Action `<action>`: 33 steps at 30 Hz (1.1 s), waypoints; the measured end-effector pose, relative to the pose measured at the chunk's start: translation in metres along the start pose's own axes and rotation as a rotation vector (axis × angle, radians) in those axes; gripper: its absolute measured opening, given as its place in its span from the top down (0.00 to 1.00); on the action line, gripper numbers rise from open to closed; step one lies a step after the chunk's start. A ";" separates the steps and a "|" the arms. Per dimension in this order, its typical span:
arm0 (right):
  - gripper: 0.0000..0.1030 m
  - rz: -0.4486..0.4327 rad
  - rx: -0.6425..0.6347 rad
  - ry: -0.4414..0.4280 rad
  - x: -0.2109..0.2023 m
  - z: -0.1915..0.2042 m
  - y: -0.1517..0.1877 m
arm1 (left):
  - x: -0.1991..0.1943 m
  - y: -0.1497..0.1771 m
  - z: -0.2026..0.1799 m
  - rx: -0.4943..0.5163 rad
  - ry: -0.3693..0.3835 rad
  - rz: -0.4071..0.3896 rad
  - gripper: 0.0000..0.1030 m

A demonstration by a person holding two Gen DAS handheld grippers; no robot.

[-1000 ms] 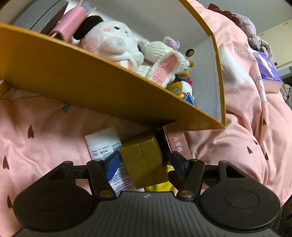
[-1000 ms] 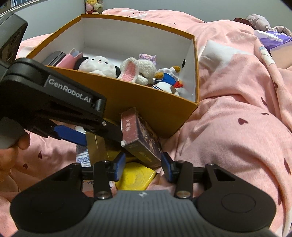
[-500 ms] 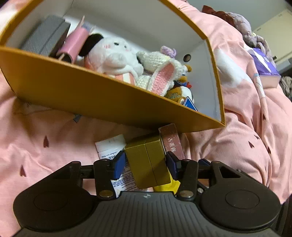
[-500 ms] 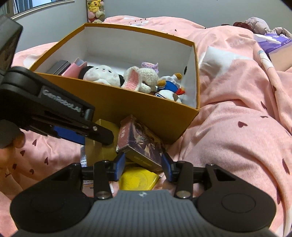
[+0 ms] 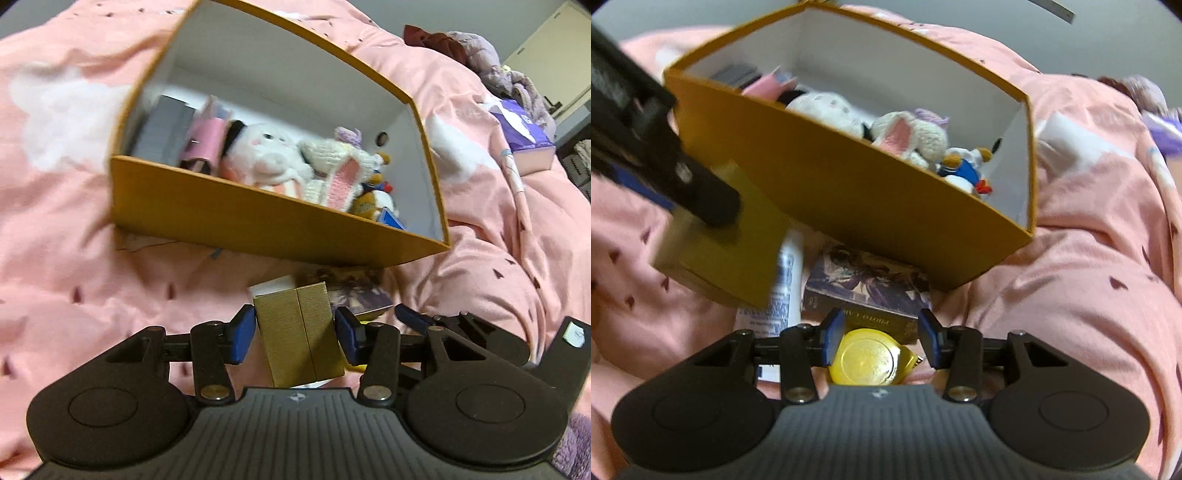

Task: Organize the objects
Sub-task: 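Grasp the small gold box with the left tool, then grasp the dark PHOTO CARD box with the right tool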

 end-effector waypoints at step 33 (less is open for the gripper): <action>0.67 -0.113 -0.316 0.164 0.005 0.028 -0.004 | 0.026 0.013 0.048 -0.009 -0.176 0.065 0.46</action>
Point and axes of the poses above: each gripper's, at about its wrist camera, not at the fingertips, and x roughly the way its jaws point, z to its left, y to its underside, the point moved 7 cm from there along x, roughly the way its jaws point, and after that the axes turned 2 degrees about x, right-handed, at the moved point
